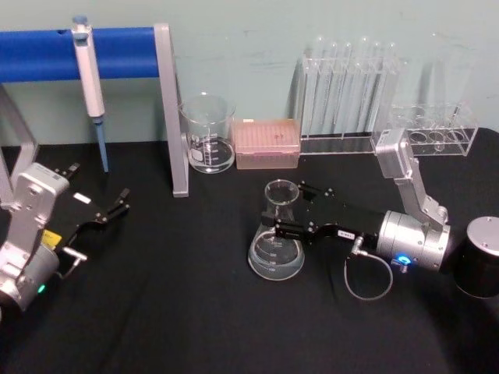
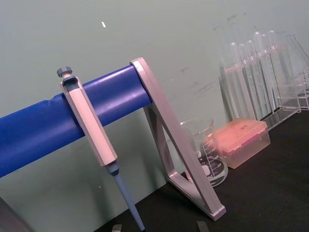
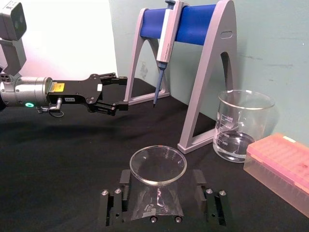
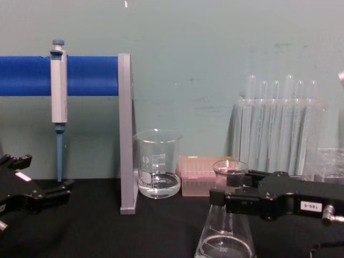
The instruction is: Grasp the erlenmeyer flask with one hand, shake it three times, then place it back.
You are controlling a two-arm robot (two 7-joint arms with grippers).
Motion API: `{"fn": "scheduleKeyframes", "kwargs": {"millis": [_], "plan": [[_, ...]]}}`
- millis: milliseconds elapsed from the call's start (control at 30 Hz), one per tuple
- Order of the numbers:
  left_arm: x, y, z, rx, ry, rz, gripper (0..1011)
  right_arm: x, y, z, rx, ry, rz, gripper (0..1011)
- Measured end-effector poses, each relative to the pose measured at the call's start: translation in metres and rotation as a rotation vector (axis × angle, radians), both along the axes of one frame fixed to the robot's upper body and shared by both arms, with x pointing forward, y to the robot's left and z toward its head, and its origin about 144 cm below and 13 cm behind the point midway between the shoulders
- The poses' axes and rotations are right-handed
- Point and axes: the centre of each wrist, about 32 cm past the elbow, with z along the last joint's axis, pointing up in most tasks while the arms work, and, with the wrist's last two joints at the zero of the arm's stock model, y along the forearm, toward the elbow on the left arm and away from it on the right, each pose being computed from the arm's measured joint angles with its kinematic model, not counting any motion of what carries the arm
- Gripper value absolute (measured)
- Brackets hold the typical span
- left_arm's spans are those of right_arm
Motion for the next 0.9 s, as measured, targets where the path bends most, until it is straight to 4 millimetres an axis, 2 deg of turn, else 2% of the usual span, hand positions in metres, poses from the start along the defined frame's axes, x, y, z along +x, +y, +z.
{"fn": "scheduleKeyframes", "kwargs": {"millis": [67,167,367,433,900], "plan": [[0.0000,0.0000,0.0000,0.000,0.000,0.000,1001,0.0000,0.0000,0.0000,0.000,0.000,0.000,758],[0.0000,0.0000,0.0000,0.000,0.000,0.000,1001,0.0000,0.0000,0.0000,0.000,0.000,0.000,705],[0.0000,0.0000,0.0000,0.000,0.000,0.000,1001,0.0000,0.0000,0.0000,0.000,0.000,0.000,478],[0.0000,0.0000,0.0000,0.000,0.000,0.000,1001,0.0000,0.0000,0.0000,0.000,0.000,0.000,453],[0.0000,0.0000,0.0000,0.000,0.000,0.000,1001,0.0000,0.0000,0.0000,0.000,0.000,0.000,453]]}}
